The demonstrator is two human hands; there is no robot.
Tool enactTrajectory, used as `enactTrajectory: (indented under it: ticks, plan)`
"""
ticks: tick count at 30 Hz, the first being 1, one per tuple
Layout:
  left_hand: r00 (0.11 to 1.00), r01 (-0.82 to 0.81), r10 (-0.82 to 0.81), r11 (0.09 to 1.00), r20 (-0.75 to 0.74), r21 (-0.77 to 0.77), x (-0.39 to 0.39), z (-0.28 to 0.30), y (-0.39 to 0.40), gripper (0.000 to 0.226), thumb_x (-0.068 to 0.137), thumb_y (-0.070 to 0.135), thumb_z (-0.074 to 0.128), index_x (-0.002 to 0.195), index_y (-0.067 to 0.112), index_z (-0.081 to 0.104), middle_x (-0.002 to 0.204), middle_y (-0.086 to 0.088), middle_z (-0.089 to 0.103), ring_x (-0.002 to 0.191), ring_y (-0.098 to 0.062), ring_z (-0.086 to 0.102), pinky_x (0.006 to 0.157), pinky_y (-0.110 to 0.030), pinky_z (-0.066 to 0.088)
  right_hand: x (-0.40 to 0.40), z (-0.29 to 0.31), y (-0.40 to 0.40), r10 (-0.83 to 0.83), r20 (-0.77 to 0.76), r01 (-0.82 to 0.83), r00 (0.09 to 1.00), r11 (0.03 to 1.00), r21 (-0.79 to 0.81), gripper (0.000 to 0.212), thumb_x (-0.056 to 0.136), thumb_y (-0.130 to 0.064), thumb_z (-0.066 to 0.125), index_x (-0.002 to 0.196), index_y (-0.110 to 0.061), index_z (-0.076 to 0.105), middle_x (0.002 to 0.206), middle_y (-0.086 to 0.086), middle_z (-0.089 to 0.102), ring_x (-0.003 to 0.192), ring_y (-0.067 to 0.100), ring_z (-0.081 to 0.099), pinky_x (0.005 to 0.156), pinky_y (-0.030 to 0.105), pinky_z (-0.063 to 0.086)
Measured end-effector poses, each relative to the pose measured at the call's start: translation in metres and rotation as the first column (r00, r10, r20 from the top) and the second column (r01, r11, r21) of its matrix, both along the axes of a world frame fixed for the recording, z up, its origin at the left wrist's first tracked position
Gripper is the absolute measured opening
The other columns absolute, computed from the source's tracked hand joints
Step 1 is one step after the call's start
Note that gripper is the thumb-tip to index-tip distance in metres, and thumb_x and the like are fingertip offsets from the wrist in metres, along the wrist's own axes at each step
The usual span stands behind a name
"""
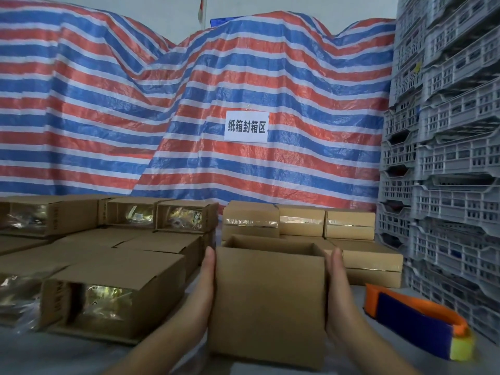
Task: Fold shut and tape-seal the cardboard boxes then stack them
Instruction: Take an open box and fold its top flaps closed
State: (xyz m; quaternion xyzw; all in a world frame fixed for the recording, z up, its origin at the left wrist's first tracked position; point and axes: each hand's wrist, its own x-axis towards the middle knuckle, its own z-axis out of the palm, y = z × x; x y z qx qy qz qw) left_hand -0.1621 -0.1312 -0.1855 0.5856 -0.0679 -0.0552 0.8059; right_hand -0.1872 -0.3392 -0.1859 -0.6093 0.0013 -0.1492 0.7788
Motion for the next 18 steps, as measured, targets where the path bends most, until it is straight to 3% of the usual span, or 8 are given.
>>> enactTrajectory:
  ticks: [3,6,11,15,18]
  plan:
    - [0.999,-0.019,0.020,0.999,0.025,-0.044,0.011,0.011,-0.010,0.070,0.084,0.074,0.031,0.106,0.022,0.073,0.098,-0.010,0.076,0.087,-0.022,0.074,0.073,-0.036,0.051,0.013,0.009,-0.013,-0.075,0.044,0.070,0.996,0.991,0.117,0.077,0.092,-0.073,0.024,0.131,-0.018,0.061,0.104,0.021,0.074,0.101,0.036,0.070,0.085,0.045,0.054]
    - [0.999,-0.001,0.001,1.000,-0.039,-0.015,0.021,0.010,-0.021,0.065,0.097,0.063,0.028,0.115,0.017,0.070,0.103,-0.014,0.075,0.096,-0.027,0.072,0.078,-0.038,0.051,0.024,0.003,-0.026,-0.085,0.015,0.082,0.996,0.984,0.157,0.076,0.092,-0.076,0.025,0.134,-0.023,0.060,0.107,0.020,0.074,0.105,0.038,0.068,0.096,0.051,0.049]
    - [0.999,0.049,-0.049,0.997,-0.007,-0.059,0.034,0.004,-0.021,0.054,0.101,0.048,0.037,0.106,0.010,0.075,0.099,-0.018,0.074,0.076,-0.026,0.075,0.074,-0.038,0.048,0.036,-0.005,-0.036,-0.076,-0.084,0.091,0.994,0.976,0.199,0.074,0.091,-0.076,0.030,0.117,-0.019,0.070,0.100,0.020,0.075,0.086,0.034,0.075,0.077,0.045,0.051]
    - [0.992,0.120,-0.115,0.988,0.056,-0.102,0.036,-0.001,-0.016,0.049,0.097,0.043,0.042,0.085,0.017,0.081,0.095,-0.015,0.075,0.075,-0.023,0.075,0.077,-0.039,0.047,0.038,-0.012,-0.039,-0.009,-0.095,0.034,0.995,0.965,0.260,0.067,0.088,-0.068,0.049,0.079,-0.010,0.081,0.089,0.017,0.077,0.072,0.032,0.075,0.072,0.043,0.054]
    - [0.985,0.156,-0.143,0.976,0.097,-0.152,0.034,-0.001,-0.015,0.038,0.089,0.035,0.052,0.082,0.012,0.081,0.086,-0.013,0.074,0.070,-0.022,0.073,0.074,-0.038,0.047,0.040,-0.017,-0.039,0.001,-0.097,0.022,0.995,0.970,0.243,0.062,0.086,-0.062,0.052,0.069,-0.009,0.080,0.077,0.014,0.075,0.062,0.028,0.073,0.058,0.037,0.058]
